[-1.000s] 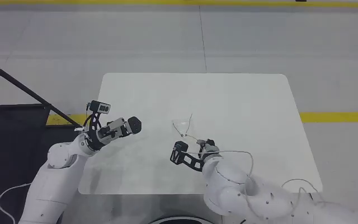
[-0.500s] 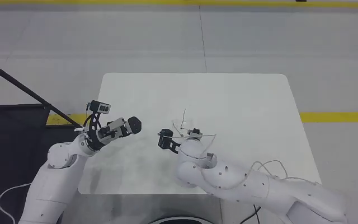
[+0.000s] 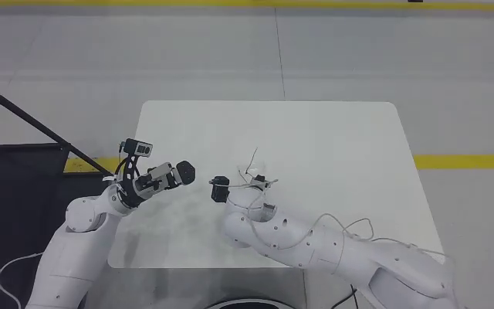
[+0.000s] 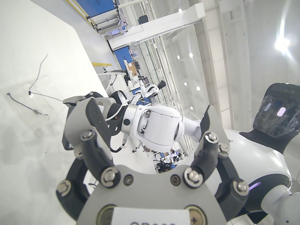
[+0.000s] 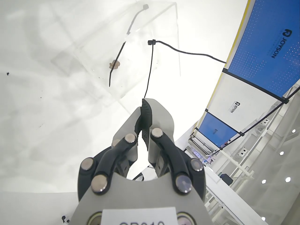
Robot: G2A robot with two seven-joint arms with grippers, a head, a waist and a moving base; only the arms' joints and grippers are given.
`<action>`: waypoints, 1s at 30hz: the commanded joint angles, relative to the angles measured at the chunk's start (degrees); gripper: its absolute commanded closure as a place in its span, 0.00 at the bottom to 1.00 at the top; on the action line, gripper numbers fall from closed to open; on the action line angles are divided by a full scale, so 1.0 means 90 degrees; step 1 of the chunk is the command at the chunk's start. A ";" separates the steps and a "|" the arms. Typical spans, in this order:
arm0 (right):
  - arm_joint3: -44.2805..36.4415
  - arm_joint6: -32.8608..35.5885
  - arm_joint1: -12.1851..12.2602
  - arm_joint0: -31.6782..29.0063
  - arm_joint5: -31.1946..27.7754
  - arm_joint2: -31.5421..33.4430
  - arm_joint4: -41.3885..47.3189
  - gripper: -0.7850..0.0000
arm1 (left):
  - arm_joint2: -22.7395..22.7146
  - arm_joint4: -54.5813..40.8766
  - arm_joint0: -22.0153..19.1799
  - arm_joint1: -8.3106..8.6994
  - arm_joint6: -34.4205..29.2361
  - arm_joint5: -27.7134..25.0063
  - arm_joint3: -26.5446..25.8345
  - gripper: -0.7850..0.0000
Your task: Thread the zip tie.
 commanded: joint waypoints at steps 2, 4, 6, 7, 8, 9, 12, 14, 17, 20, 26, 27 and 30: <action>0.0083 0.0000 -0.0058 -0.0017 -0.0084 0.0010 -0.0007 0.98 | 0.0000 0.0000 0.0000 0.0000 0.0000 0.0000 0.0000 0.00; 0.0098 0.0000 -0.0087 -0.0042 -0.0120 0.0019 -0.0022 0.99 | 0.0000 0.0000 0.0000 0.0000 0.0000 0.0000 0.0000 0.00; 0.0127 0.0000 -0.0106 -0.0075 -0.0161 0.0031 -0.0038 0.98 | 0.0000 0.0000 0.0000 0.0000 0.0000 0.0000 0.0000 0.00; 0.0142 0.0000 -0.0114 -0.0092 -0.0181 0.0035 -0.0056 0.99 | 0.0000 0.0000 0.0000 0.0000 0.0000 0.0000 0.0000 0.00; 0.0146 0.0000 -0.0120 -0.0112 -0.0195 0.0041 -0.0076 1.00 | 0.0000 0.0000 0.0000 0.0000 0.0000 0.0000 0.0000 0.00; 0.0146 0.0000 -0.0124 -0.0134 -0.0201 0.0052 -0.0099 1.00 | 0.0000 0.0000 0.0000 0.0000 0.0000 0.0000 0.0000 0.00; 0.0093 0.0000 -0.0120 -0.0205 -0.0249 0.0102 -0.0160 1.00 | 0.0000 0.0000 0.0000 0.0000 0.0000 0.0000 0.0000 0.00; 0.0051 0.0000 -0.0105 -0.0261 -0.0275 0.0150 -0.0219 1.00 | 0.0000 0.0000 0.0000 0.0000 0.0000 0.0000 0.0000 0.00; -0.0023 0.0000 -0.0077 -0.0352 -0.0355 0.0231 -0.0296 1.00 | 0.0000 0.0000 0.0000 0.0000 0.0000 0.0000 0.0000 0.00; -0.0076 0.0000 -0.0056 -0.0442 -0.0415 0.0325 -0.0396 0.76 | 0.0000 0.0000 0.0000 0.0000 0.0000 0.0000 0.0000 0.00; -0.0168 0.0000 -0.0044 -0.0636 -0.0567 0.0523 -0.0609 0.53 | 0.0000 0.0000 0.0000 0.0000 0.0000 0.0000 0.0000 0.00; -0.0186 0.0000 -0.0044 -0.0673 -0.0592 0.0557 -0.0653 0.53 | 0.0000 0.0000 0.0000 0.0000 0.0000 0.0000 0.0000 0.00; -0.0247 0.0000 -0.0042 -0.0794 -0.0679 0.0668 -0.0818 0.54 | 0.0000 0.0000 0.0000 0.0000 0.0000 0.0000 0.0000 0.00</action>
